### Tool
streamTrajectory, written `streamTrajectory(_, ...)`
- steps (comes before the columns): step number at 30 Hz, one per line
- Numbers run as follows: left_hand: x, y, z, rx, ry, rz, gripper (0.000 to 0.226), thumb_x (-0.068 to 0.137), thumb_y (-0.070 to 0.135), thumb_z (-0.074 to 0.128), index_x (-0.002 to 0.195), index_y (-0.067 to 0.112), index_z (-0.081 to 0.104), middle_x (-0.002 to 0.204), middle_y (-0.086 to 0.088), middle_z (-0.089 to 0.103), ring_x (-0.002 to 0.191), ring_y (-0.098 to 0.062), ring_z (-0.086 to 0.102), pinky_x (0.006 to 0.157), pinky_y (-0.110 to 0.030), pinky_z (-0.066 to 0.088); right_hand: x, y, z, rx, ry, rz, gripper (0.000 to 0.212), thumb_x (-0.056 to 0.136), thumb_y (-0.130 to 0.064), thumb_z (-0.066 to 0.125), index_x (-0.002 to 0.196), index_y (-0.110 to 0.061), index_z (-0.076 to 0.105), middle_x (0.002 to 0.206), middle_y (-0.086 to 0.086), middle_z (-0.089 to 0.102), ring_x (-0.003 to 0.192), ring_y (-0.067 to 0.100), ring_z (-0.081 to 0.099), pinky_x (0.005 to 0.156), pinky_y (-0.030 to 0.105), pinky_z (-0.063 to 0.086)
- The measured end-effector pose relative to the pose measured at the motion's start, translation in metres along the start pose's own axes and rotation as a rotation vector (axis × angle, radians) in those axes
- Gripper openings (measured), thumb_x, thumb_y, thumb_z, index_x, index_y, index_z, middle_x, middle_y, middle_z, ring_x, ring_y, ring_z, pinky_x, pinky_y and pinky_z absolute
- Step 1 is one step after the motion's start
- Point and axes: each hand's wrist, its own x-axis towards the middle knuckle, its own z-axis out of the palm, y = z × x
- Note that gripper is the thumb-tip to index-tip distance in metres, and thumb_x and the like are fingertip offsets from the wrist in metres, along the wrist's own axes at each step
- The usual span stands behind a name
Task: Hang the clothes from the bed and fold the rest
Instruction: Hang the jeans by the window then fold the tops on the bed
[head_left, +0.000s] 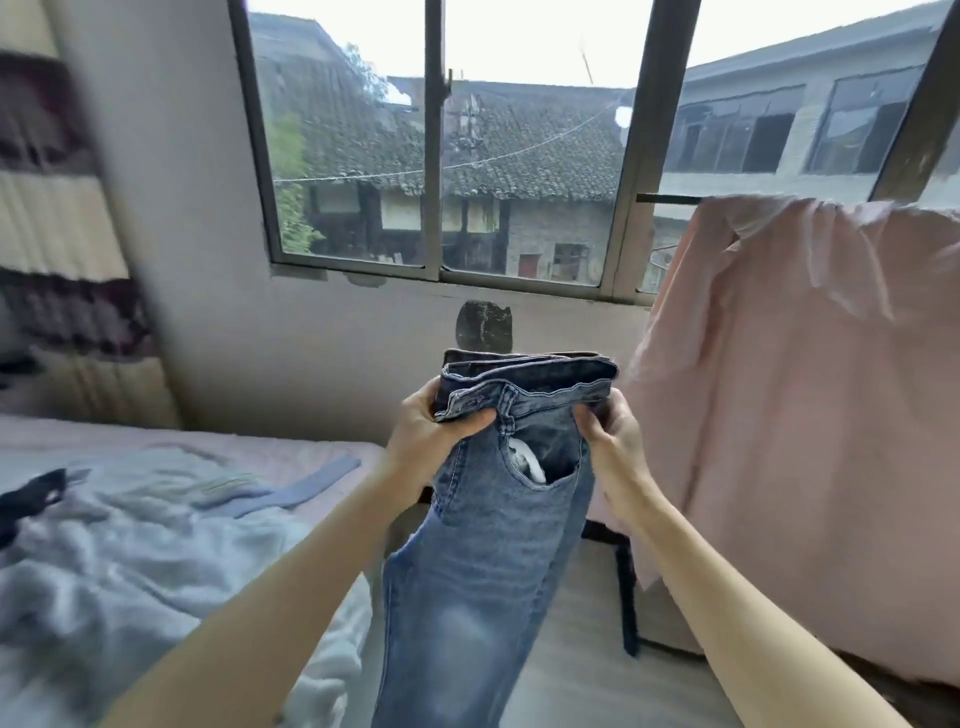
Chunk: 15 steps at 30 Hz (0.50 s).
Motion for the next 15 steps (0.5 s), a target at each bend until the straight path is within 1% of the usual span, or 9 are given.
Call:
streamTrajectory(1, -0.014, 0.009, -0.011, 0.028, 0.049, 0.014, 0.032, 0.071, -0.007, 0.072, 0.091, 0.018, 0.064, 0.078, 0.015, 0.072, 0.073, 0.002, 0.066, 0.065, -0.011, 0.05, -0.006, -0.005, 0.015, 0.021, -0.033, -0.01, 0.015, 0.095, -0.002, 0.047, 0.095, -0.017, 0.051, 0.103, 0.022, 0.06, 0.092, 0.024, 0.055, 0.086, 0.044, 0.05)
streamTrajectory(2, -0.031, 0.02, -0.026, 0.072, 0.112, 0.035, 0.032, 0.071, -0.005, 0.073, 0.09, 0.02, 0.064, 0.078, 0.016, 0.072, 0.073, 0.003, 0.065, 0.066, -0.01, 0.049, -0.014, -0.012, 0.034, 0.048, -0.081, -0.02, 0.016, 0.095, -0.001, 0.046, 0.096, -0.016, 0.05, 0.098, 0.017, 0.06, 0.092, 0.024, 0.055, 0.086, 0.044, 0.05)
streamTrajectory(4, -0.054, 0.04, -0.048, 0.154, 0.209, 0.087, 0.032, 0.072, -0.002, 0.074, 0.088, 0.023, 0.063, 0.081, 0.016, 0.071, 0.075, 0.004, 0.064, 0.071, -0.011, 0.049, -0.022, -0.028, 0.066, 0.083, -0.148, -0.075, 0.019, 0.095, 0.0, 0.045, 0.094, -0.017, 0.051, 0.091, 0.005, 0.059, 0.091, 0.021, 0.056, 0.082, 0.036, 0.052)
streamTrajectory(5, -0.066, 0.051, -0.06, 0.188, 0.264, 0.116, 0.033, 0.072, -0.001, 0.075, 0.088, 0.025, 0.063, 0.083, 0.015, 0.07, 0.077, 0.003, 0.064, 0.073, -0.012, 0.049, -0.027, -0.036, 0.084, 0.101, -0.188, -0.099, 0.021, 0.094, 0.001, 0.046, 0.093, -0.019, 0.052, 0.09, 0.002, 0.059, 0.09, 0.019, 0.056, 0.081, 0.033, 0.052)
streamTrajectory(8, -0.098, 0.08, -0.091, 0.251, 0.392, 0.169, 0.032, 0.073, 0.0, 0.074, 0.087, 0.028, 0.065, 0.083, 0.017, 0.071, 0.08, 0.004, 0.065, 0.072, -0.01, 0.048, -0.037, -0.055, 0.135, 0.146, -0.3, -0.143, 0.022, 0.094, 0.001, 0.047, 0.093, -0.02, 0.055, 0.09, 0.0, 0.061, 0.087, 0.016, 0.057, 0.081, 0.029, 0.051)
streamTrajectory(10, -0.118, 0.096, -0.113, 0.277, 0.462, 0.187, 0.031, 0.074, 0.002, 0.074, 0.09, 0.027, 0.066, 0.087, 0.017, 0.072, 0.085, 0.001, 0.066, 0.075, -0.011, 0.049, -0.044, -0.064, 0.171, 0.175, -0.38, -0.144, 0.023, 0.094, 0.0, 0.047, 0.09, -0.021, 0.056, 0.087, 0.0, 0.062, 0.082, 0.014, 0.057, 0.078, 0.026, 0.05)
streamTrajectory(12, -0.142, 0.112, -0.142, 0.296, 0.563, 0.175, 0.028, 0.074, 0.004, 0.075, 0.093, 0.024, 0.066, 0.091, 0.013, 0.073, 0.09, -0.005, 0.067, 0.079, -0.016, 0.05, -0.055, -0.069, 0.213, 0.194, -0.486, -0.134, 0.023, 0.094, 0.0, 0.047, 0.087, -0.02, 0.056, 0.084, 0.0, 0.061, 0.079, 0.015, 0.056, 0.078, 0.027, 0.049)
streamTrajectory(14, -0.161, 0.121, -0.168, 0.331, 0.628, 0.142, 0.025, 0.075, 0.008, 0.075, 0.092, 0.024, 0.067, 0.093, 0.008, 0.073, 0.092, -0.01, 0.067, 0.086, -0.026, 0.05, -0.064, -0.069, 0.25, 0.192, -0.575, -0.118, 0.018, 0.094, -0.001, 0.047, 0.088, -0.015, 0.056, 0.086, 0.005, 0.061, 0.083, 0.019, 0.054, 0.081, 0.035, 0.047)
streamTrajectory(15, -0.17, 0.123, -0.182, 0.336, 0.663, 0.12, 0.024, 0.075, 0.008, 0.075, 0.091, 0.024, 0.067, 0.095, 0.005, 0.073, 0.094, -0.013, 0.067, 0.09, -0.031, 0.05, -0.069, -0.068, 0.268, 0.185, -0.617, -0.117, 0.013, 0.094, -0.001, 0.047, 0.09, -0.009, 0.056, 0.088, 0.008, 0.06, 0.085, 0.021, 0.052, 0.082, 0.037, 0.045)
